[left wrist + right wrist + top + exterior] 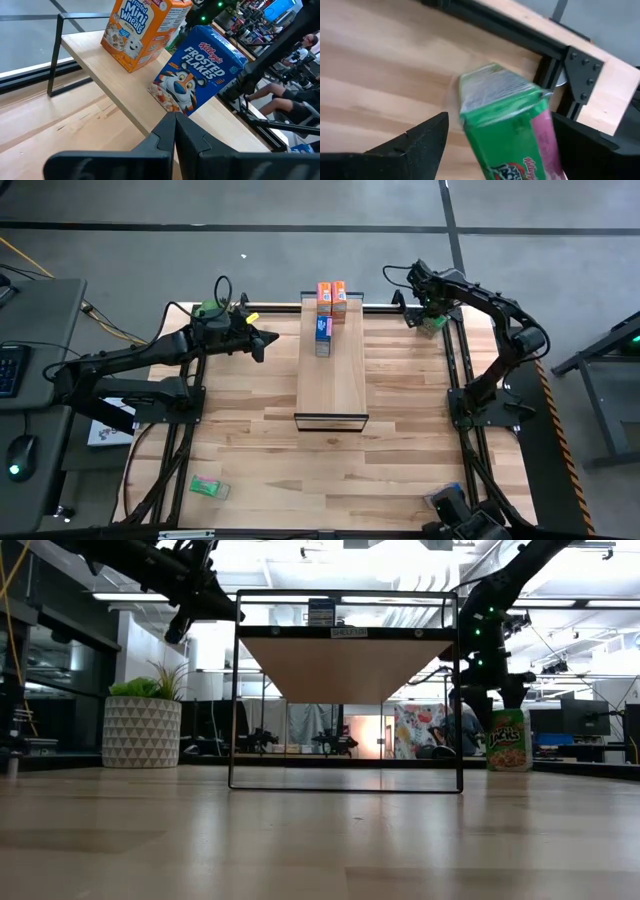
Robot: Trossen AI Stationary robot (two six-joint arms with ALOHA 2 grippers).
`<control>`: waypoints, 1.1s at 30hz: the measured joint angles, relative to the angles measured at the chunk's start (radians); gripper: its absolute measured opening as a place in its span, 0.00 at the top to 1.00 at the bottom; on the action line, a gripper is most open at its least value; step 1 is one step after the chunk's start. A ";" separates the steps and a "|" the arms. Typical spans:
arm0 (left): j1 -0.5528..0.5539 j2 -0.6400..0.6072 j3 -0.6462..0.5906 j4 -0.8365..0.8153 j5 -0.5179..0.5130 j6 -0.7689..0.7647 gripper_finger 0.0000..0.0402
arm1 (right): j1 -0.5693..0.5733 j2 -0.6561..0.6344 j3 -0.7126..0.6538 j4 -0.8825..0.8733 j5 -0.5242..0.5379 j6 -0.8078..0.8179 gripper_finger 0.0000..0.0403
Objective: Stack cereal on shelf
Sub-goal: Put the top green cereal box on the shelf
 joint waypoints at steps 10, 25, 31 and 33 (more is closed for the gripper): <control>0.000 0.000 0.000 0.000 0.000 0.015 1.00 | 0.000 -0.025 0.000 -0.055 0.005 -0.019 0.43; 0.000 0.000 0.000 0.000 0.000 0.003 1.00 | 0.020 -0.304 0.011 -0.173 -0.291 0.042 0.64; 0.000 0.000 0.000 0.000 0.000 0.001 1.00 | 0.174 -0.467 0.135 -0.267 -0.653 0.146 0.65; 0.000 0.000 0.000 0.000 0.000 0.001 1.00 | 0.274 -0.499 0.204 -0.264 -0.692 0.224 0.65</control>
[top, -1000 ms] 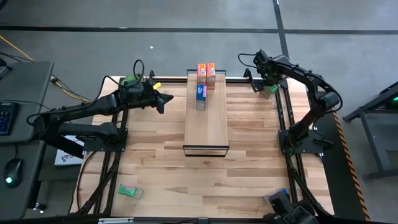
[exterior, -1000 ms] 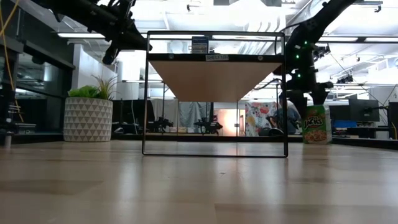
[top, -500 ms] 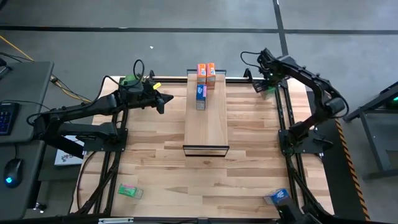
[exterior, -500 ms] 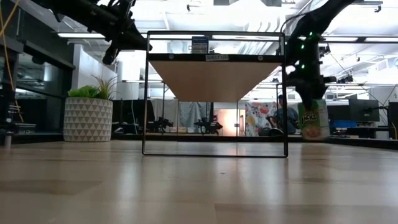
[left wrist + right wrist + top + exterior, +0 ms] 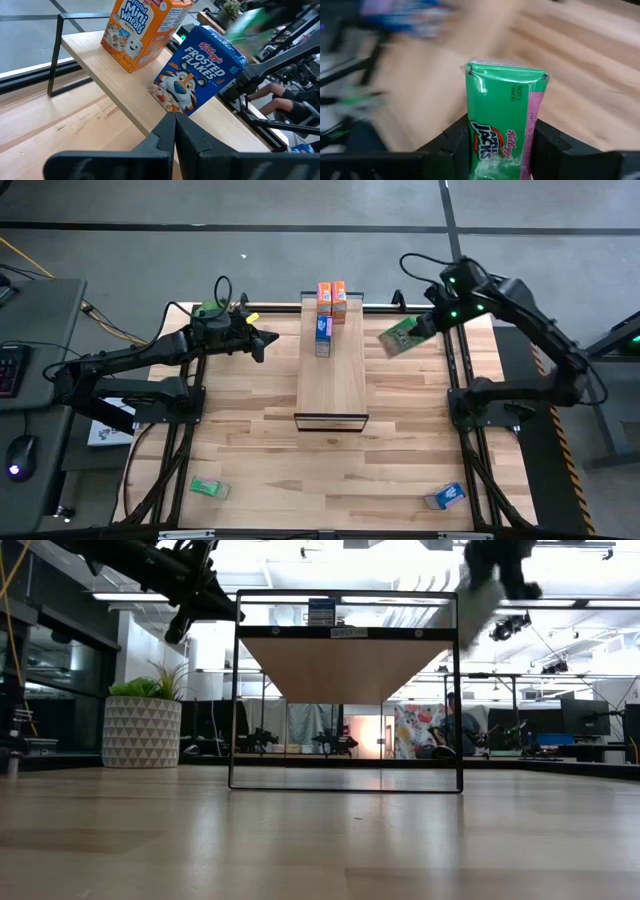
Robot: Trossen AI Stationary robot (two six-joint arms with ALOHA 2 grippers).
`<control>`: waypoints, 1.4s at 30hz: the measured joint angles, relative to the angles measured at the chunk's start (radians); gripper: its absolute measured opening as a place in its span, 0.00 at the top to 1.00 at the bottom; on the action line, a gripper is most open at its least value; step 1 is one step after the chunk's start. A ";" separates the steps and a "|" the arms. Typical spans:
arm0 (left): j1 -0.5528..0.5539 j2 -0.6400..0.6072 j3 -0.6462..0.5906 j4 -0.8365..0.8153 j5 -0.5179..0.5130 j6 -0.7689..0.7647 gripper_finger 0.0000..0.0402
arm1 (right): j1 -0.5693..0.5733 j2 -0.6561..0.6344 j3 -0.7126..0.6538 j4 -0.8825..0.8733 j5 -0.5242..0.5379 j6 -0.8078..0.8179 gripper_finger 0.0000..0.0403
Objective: Stack cereal on shelf
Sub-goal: Put the top green cereal box on the shelf
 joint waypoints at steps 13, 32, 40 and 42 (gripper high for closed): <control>0.000 0.000 0.000 0.000 0.000 0.000 1.00 | 0.636 0.247 0.468 -0.005 0.281 0.187 0.65; 0.000 0.000 0.000 0.000 0.000 0.000 1.00 | 0.707 0.615 0.636 -0.214 0.382 0.057 0.65; 0.000 0.000 0.000 0.000 0.000 0.000 1.00 | 0.710 0.616 0.635 -0.148 0.380 0.081 0.65; 0.000 0.000 0.000 0.000 0.000 0.000 1.00 | 0.710 0.620 0.635 -0.147 0.380 0.081 0.65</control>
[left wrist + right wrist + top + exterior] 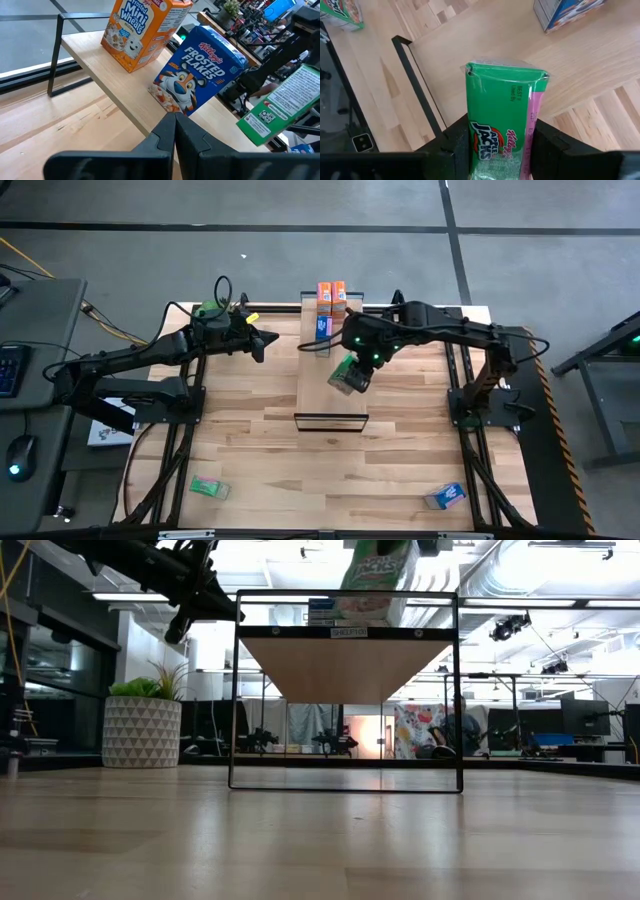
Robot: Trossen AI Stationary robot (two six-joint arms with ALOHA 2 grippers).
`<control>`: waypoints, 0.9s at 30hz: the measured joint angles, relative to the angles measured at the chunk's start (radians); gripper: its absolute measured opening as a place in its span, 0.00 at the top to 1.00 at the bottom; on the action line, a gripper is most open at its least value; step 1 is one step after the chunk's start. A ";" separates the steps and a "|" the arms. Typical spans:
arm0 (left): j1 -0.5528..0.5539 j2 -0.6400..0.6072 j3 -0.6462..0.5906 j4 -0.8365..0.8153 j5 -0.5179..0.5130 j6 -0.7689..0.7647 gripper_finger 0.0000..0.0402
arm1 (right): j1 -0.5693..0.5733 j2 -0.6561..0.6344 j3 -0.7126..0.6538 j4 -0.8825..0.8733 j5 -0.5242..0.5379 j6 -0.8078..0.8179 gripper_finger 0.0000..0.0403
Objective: Stack cereal on shelf
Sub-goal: Put the top green cereal box on the shelf
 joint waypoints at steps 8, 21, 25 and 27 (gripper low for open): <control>0.000 0.000 0.000 -0.001 0.000 0.000 1.00 | 0.000 0.029 -0.001 -0.008 0.000 0.000 0.65; 0.000 0.000 0.000 0.000 0.000 0.000 1.00 | 0.000 0.032 -0.002 0.037 0.012 -0.008 0.65; 0.000 0.000 0.000 0.000 0.000 0.000 1.00 | 0.000 0.032 -0.002 0.037 -0.004 -0.008 0.65; 0.000 0.000 0.000 0.000 0.000 0.000 1.00 | 0.000 0.032 -0.002 0.037 -0.016 -0.010 0.65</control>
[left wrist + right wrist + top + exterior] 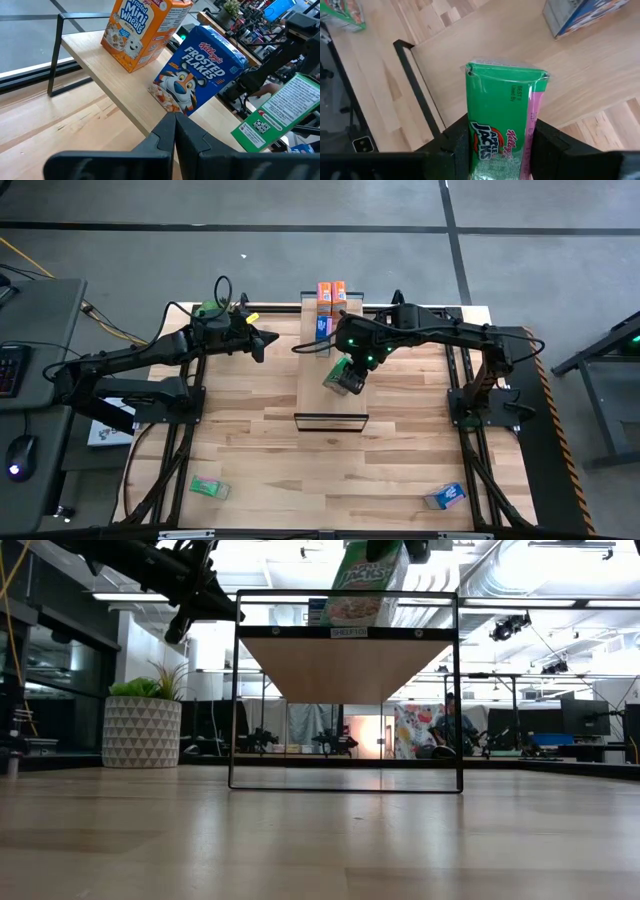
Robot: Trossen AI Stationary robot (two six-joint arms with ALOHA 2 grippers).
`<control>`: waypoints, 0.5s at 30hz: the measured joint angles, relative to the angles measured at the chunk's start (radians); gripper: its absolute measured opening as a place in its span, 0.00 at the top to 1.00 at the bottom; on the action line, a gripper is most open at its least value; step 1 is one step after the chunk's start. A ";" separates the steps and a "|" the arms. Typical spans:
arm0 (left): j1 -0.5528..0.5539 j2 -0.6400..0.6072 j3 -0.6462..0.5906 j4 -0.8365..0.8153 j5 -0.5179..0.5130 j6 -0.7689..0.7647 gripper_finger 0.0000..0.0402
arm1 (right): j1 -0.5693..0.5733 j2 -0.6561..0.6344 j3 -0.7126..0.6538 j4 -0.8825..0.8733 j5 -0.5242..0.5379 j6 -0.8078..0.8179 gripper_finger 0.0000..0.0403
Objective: Stack cereal on shelf
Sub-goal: Put the top green cereal box on the shelf
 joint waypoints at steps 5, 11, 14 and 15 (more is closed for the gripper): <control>0.000 0.000 0.000 0.000 0.000 0.009 1.00 | 0.000 0.000 0.000 0.000 -0.007 -0.009 0.60; 0.000 0.000 0.000 0.000 0.000 0.008 1.00 | 0.000 0.000 0.000 0.001 0.017 -0.013 0.43; 0.000 0.000 0.000 0.000 0.000 0.010 1.00 | 0.000 0.000 0.000 0.004 0.043 -0.016 0.37; 0.000 0.000 0.000 0.000 0.000 0.013 1.00 | 0.000 0.000 0.000 0.011 0.043 -0.016 0.35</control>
